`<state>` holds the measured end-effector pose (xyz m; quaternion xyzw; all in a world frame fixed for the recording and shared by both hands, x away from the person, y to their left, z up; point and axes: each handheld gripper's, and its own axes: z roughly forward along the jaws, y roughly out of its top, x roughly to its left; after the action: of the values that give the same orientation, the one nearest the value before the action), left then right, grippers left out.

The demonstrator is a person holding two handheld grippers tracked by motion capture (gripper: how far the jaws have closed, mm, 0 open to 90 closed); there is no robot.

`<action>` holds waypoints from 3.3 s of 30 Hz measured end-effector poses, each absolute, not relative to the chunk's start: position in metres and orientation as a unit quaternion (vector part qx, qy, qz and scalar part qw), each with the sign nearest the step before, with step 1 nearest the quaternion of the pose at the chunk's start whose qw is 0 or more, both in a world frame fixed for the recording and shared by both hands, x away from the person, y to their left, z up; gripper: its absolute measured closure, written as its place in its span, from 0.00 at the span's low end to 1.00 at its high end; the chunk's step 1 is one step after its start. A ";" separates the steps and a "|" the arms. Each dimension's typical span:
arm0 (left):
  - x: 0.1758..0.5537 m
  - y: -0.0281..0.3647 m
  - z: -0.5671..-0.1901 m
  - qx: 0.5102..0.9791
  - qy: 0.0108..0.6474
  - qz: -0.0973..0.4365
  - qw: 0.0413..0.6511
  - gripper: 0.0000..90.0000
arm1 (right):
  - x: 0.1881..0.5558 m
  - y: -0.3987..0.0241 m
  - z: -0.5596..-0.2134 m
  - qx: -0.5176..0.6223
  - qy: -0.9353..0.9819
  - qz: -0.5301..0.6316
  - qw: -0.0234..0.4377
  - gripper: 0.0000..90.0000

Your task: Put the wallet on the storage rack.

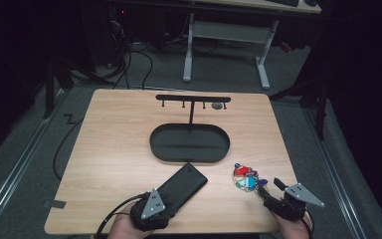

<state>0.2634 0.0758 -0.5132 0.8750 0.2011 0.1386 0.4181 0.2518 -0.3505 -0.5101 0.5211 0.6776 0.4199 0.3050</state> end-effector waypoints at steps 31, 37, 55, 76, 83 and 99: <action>0.255 0.069 -0.527 0.889 0.140 0.224 0.373 0.67 | 0.255 -0.350 -0.513 0.532 0.673 0.427 0.285 0.37; 0.257 0.072 -0.525 0.885 0.155 0.212 0.384 0.77 | 0.255 -0.350 -0.514 0.533 0.672 0.429 0.284 0.37; 0.258 0.085 -0.512 0.861 0.189 0.208 0.424 0.86 | 0.253 -0.353 -0.512 0.534 0.667 0.433 0.286 0.37; 0.266 0.112 -0.495 0.815 0.247 0.178 0.493 0.89 | 0.254 -0.354 -0.512 0.534 0.668 0.433 0.285 0.37; 0.269 0.123 -0.490 0.797 0.268 0.162 0.516 0.89 | 0.254 -0.354 -0.512 0.535 0.667 0.433 0.285 0.37; 0.279 0.158 -0.484 0.752 0.325 0.164 0.549 0.90 | 0.254 -0.354 -0.512 0.536 0.667 0.433 0.283 0.37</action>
<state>0.2793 0.1581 -0.4840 0.7522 0.3249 0.1644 0.5491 0.2541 -0.3544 -0.5124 0.5358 0.6672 0.4332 0.2830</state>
